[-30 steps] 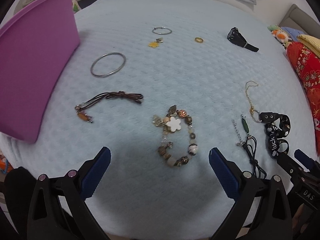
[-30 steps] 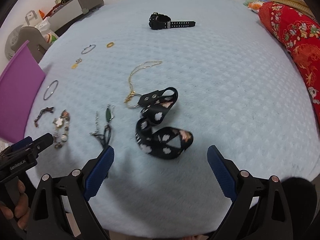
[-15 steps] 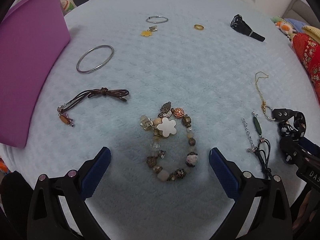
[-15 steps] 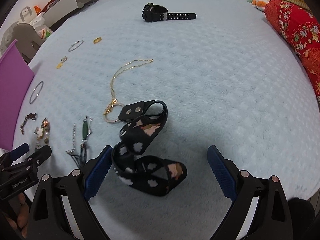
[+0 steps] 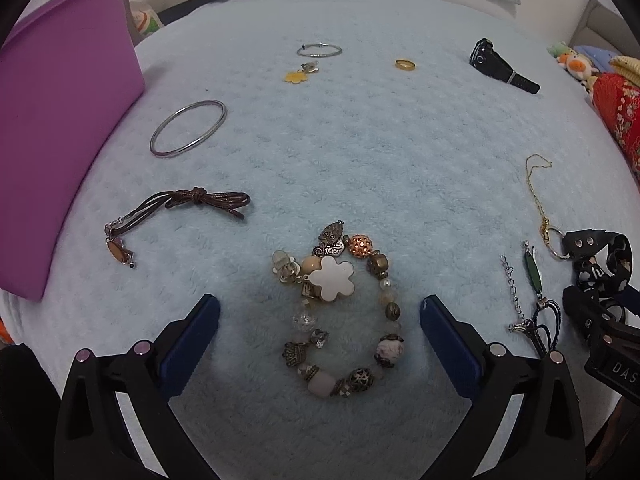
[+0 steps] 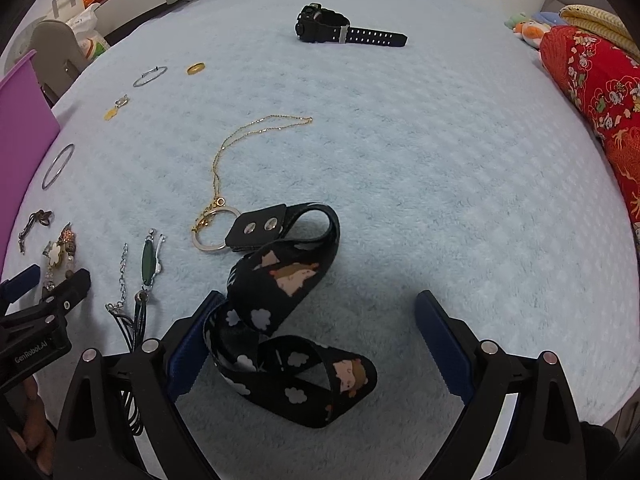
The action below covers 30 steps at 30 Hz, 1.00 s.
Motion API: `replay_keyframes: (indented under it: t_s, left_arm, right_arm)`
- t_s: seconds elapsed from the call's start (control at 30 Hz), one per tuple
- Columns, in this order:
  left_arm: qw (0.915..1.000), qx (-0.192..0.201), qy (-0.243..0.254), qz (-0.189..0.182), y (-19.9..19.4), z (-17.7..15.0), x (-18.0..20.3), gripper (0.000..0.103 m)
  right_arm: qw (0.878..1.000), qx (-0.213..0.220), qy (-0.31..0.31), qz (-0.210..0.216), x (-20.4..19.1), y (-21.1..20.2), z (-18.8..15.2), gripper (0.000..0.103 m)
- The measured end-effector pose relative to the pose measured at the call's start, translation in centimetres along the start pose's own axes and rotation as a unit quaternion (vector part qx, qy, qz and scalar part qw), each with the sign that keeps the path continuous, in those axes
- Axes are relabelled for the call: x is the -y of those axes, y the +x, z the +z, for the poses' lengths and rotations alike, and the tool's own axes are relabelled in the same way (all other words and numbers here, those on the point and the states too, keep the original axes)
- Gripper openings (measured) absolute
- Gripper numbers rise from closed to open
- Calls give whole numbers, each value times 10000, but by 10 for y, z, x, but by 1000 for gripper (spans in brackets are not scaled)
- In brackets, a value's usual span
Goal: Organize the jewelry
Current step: 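Grasp the beaded flower bracelet with the left tool while the right tool grasps the black lanyard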
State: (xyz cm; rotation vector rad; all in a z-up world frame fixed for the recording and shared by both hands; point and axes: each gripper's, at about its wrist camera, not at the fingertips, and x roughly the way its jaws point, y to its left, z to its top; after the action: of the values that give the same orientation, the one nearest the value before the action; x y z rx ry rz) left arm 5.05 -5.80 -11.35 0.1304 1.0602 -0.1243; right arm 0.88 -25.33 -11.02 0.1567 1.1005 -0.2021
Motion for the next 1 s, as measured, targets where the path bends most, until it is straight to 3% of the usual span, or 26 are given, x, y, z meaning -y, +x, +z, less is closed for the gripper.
replay_keyframes:
  t_s: [0.07,0.17,0.2,0.27,0.43,0.57,1.0]
  left_arm:
    - [10000,-44,16,-17,0,1,-1,97]
    - [9999,-84,20,-119,-4,0,-2,89]
    - [9999,-65,60,-145,-6,0,0,82]
    - [9997,-38,139,-221,-9,0,3,68]
    - [9990,-30,156,-414,-15,2,4,15]
    - [9986,-29,142,-504,-19,3,1,15]
    - [9955,320,43,-892,-65,15,-7,15]
  right_arm:
    - [10000,21,-54,-28,-2,-1,0,89]
    - [9999,64,-138,27,-6,-3,-2,78]
    - [9997,87,-204,49,-9,-4,-2,70]
    - [9994,121,-322,44,-14,-7,-3,63]
    - [9985,144,-412,343,-20,-12,-2,26]
    - [9979,148,-139,612,-11,-15,-1,16]
    - [9922,398,254,1157,-4,-52,0,15]
